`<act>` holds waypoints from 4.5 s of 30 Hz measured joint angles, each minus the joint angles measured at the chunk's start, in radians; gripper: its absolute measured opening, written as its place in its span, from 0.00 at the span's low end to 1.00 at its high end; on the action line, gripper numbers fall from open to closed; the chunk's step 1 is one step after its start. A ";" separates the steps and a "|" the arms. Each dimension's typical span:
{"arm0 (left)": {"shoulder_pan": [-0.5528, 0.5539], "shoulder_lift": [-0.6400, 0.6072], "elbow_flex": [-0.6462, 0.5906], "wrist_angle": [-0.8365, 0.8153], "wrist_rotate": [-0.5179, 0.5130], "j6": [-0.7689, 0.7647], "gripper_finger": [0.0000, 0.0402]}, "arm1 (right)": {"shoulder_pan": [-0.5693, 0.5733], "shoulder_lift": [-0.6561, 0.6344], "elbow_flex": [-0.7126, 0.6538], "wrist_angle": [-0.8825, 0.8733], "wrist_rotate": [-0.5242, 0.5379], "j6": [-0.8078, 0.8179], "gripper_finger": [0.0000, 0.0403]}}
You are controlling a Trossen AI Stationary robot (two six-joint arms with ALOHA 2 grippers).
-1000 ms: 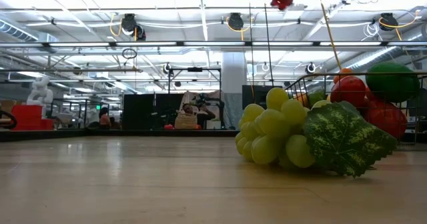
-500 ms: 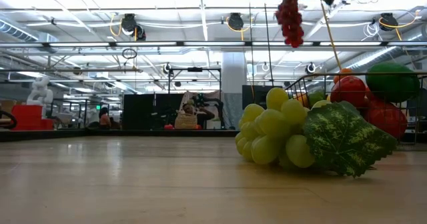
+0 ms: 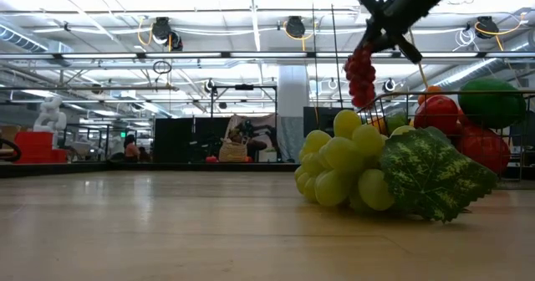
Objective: Build produce basket
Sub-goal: Put the red grapes into the wire basket, then put the green grapes into the wire basket
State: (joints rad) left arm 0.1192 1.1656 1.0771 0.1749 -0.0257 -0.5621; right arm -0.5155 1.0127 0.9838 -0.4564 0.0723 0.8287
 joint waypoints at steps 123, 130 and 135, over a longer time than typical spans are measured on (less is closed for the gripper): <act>-0.654 0.141 0.066 -0.882 0.026 -0.243 0.58 | 1.111 0.797 0.133 0.342 0.004 1.205 0.53; -0.685 0.141 0.066 -0.882 0.027 -0.257 0.58 | 1.084 0.819 0.118 0.312 0.004 1.197 0.53; -0.698 0.141 0.066 -0.882 0.026 -0.260 0.58 | 1.071 0.819 0.095 0.293 0.003 1.194 0.53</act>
State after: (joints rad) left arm -0.5791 1.3064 1.1427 -0.7067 0.0006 -0.8223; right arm 0.5551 1.8317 1.0788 -0.1632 0.0757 2.0227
